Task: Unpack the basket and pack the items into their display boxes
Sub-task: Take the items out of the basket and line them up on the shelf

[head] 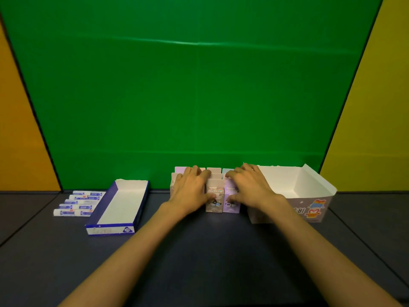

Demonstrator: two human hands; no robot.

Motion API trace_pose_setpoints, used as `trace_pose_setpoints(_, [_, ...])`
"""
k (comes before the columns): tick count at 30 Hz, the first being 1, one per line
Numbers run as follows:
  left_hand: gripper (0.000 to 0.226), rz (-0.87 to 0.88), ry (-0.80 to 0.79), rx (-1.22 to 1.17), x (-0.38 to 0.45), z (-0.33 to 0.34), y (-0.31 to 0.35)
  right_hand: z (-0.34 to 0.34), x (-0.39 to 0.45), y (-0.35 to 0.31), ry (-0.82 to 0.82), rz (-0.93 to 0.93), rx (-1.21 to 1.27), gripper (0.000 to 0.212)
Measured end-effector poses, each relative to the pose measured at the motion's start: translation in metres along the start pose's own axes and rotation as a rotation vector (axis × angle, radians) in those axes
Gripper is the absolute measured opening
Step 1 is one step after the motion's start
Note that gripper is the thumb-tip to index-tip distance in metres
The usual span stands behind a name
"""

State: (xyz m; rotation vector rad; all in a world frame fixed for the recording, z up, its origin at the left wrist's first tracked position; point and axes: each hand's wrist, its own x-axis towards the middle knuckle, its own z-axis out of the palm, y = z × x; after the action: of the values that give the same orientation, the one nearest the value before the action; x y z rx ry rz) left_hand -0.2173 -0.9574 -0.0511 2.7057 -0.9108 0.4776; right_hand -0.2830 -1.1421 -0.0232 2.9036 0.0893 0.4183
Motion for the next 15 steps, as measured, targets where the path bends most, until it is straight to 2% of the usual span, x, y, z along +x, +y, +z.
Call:
trace_pose_setpoints(6, [0.052,-0.102,0.1,-0.003,-0.03,-0.027,-0.016,-0.013,0.0,-0.029,0.209,-0.103,0.272,0.037])
trace_pose_setpoints(15, [0.054,-0.295,0.075,0.152,-0.114,-0.084,-0.085,-0.028,0.027,-0.133,0.243,-0.278,0.5,0.036])
